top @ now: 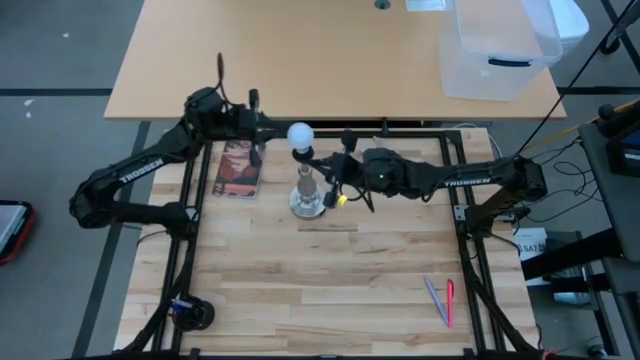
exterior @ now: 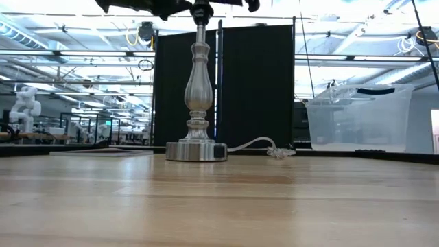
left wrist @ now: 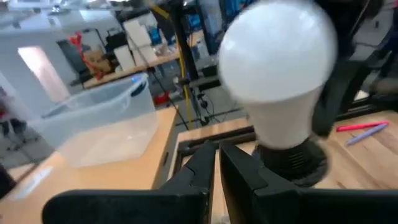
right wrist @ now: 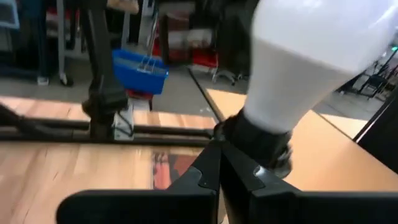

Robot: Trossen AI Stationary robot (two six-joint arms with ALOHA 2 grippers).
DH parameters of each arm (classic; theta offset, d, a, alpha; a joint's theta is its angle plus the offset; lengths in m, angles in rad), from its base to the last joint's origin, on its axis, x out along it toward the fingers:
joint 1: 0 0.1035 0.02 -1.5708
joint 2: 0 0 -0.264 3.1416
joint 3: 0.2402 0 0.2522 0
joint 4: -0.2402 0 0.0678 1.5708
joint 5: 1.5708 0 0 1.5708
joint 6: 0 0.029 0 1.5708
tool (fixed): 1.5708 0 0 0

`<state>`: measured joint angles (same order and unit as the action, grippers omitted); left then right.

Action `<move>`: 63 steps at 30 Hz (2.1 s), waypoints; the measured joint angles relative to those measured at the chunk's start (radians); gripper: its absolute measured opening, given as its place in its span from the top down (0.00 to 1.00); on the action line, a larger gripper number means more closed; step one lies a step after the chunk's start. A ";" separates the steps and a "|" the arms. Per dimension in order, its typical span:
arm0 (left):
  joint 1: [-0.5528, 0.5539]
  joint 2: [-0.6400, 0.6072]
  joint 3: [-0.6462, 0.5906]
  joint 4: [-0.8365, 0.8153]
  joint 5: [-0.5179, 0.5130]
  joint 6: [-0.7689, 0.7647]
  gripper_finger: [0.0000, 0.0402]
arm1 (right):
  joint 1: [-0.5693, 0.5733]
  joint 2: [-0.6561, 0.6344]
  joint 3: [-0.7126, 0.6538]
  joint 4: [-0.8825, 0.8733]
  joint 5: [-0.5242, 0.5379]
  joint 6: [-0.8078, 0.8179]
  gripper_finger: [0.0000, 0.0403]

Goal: Screw lightbulb
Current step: Insert the white lightbulb into the silver lamp

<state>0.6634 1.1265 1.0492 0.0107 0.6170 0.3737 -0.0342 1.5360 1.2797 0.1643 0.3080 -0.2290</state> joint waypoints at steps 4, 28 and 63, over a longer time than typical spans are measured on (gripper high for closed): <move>0.008 -0.065 0.000 -0.017 0.065 0.002 0.93 | -0.001 0.000 0.000 -0.032 0.017 0.000 1.00; -0.076 -0.037 0.000 0.019 0.148 0.025 0.93 | -0.111 -0.002 0.002 0.219 0.077 -0.075 1.00; -0.073 -0.020 0.000 0.006 -0.066 0.029 0.93 | 0.001 0.002 -0.001 0.139 0.030 -0.075 1.00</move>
<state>0.5903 1.1062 1.0489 0.0165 0.5510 0.4031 -0.0335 1.5384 1.2784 0.3029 0.3378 -0.3043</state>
